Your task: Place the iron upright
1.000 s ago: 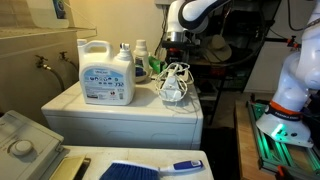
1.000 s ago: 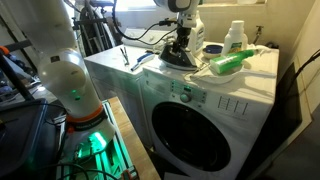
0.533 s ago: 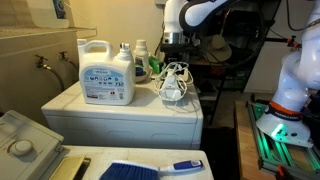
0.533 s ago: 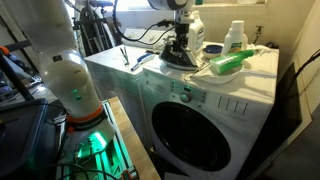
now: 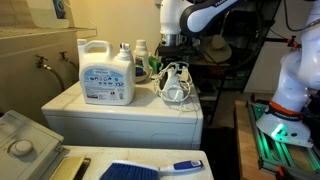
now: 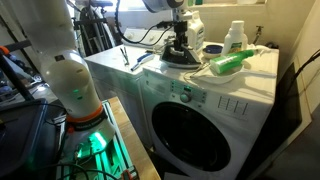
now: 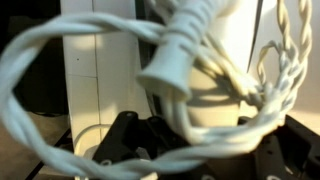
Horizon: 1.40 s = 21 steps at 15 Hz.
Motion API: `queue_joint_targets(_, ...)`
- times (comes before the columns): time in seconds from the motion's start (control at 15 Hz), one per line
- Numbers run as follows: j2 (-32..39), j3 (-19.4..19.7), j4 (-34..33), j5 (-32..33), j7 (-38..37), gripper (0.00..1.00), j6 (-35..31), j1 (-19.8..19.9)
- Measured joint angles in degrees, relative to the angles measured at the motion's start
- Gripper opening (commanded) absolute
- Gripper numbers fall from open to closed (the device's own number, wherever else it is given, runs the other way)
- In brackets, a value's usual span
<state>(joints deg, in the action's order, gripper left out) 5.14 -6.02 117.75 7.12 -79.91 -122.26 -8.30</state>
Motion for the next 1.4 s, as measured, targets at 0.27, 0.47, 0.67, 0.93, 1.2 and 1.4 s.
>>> queue_joint_targets(0.27, 0.39, -0.25, -0.66, 1.06, -0.11, 0.06, -0.04, -0.73)
queue_joint_targets(0.47, 0.53, -0.25, -0.66, 2.12, -0.41, 0.01, -0.03, -0.83)
queue_joint_targets(0.67, 1.21, -0.39, -0.64, 11.66, -5.03, 0.01, 1.04, -2.32)
queue_joint_targets(0.93, 1.24, -1.54, -0.87, 24.31, -12.28, 0.01, 6.0, -5.38)
queue_joint_targets(1.2, 1.51, -3.3, -1.09, 33.57, -17.6, 0.01, 11.52, -7.6)
queue_joint_targets(1.4, 3.11, -4.44, -1.81, 40.43, -21.63, 0.01, 16.09, -8.84)
